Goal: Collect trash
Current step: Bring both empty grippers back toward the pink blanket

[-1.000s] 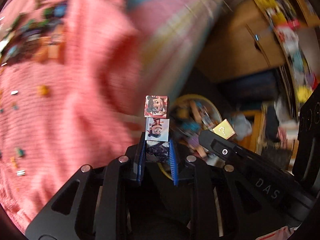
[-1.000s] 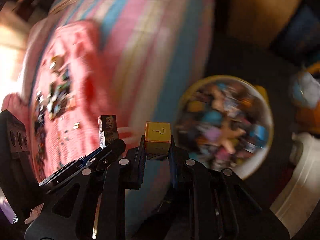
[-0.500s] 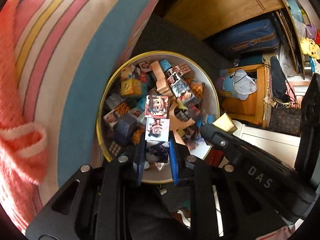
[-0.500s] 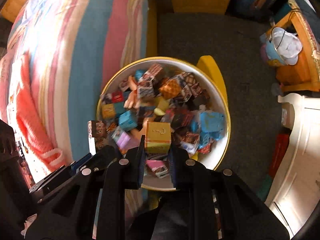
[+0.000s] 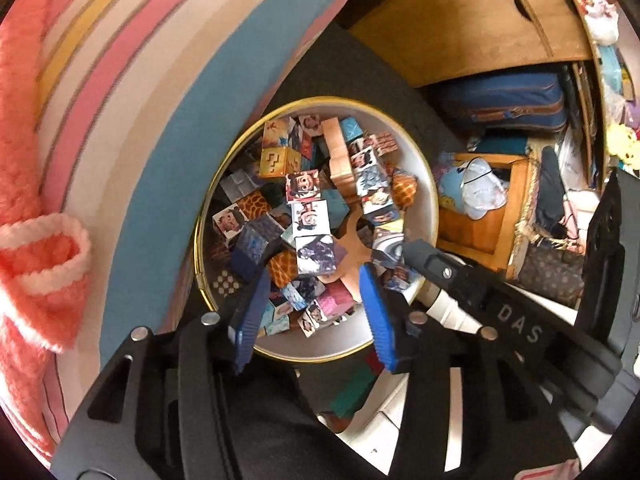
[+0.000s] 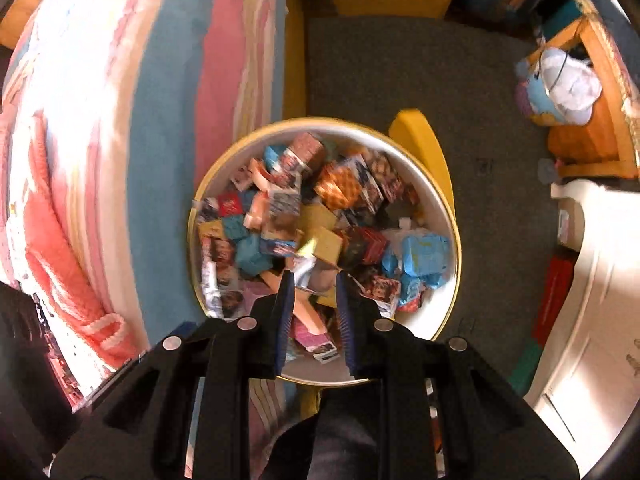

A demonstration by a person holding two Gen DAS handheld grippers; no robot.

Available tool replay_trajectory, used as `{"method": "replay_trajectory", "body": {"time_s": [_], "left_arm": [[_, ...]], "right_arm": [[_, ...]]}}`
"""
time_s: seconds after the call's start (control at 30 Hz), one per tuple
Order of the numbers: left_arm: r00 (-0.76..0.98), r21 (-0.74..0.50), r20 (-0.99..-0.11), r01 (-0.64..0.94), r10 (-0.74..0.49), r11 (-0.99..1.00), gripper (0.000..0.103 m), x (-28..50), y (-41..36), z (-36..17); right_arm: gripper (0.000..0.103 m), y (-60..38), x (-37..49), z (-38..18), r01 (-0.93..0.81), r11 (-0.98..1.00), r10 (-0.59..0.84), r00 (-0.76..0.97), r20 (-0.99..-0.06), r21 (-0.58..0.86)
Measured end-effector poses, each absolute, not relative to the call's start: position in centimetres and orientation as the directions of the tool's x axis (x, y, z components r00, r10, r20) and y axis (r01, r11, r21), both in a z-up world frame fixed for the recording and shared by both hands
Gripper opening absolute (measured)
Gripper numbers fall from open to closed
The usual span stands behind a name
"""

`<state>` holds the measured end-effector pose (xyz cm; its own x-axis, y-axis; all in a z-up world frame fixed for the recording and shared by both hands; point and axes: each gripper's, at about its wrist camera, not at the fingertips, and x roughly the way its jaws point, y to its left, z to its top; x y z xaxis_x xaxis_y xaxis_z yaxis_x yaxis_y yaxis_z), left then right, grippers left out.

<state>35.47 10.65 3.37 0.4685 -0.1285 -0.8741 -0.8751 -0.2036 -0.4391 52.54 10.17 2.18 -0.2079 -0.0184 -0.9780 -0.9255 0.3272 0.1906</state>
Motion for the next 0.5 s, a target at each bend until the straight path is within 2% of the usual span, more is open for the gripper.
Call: {"method": "replay_trajectory", "body": {"time_s": [0.07,0.27,0.5], "left_arm": [[0.477,-0.452,-0.873,-0.869,-0.099,-0.201,0.052,34.9,10.5,4.6],[0.495,-0.485,-0.869,-0.836,0.028,-0.256,0.052,30.4,10.0,8.5],[0.423,-0.453,-0.89,-0.784,0.167,-0.424,0.052,21.0,6.3,11.2]], "right_arm": [[0.022,10.8,51.3,3.7,-0.936,0.286,0.012,-0.209,-0.978,0.204],[0.022,12.3,45.9,7.5,-0.961,0.138,0.073,-0.232,-0.97,0.241],[0.022,12.6,35.5,9.8,-0.949,-0.079,0.051,-0.31,-0.95,0.305]]}}
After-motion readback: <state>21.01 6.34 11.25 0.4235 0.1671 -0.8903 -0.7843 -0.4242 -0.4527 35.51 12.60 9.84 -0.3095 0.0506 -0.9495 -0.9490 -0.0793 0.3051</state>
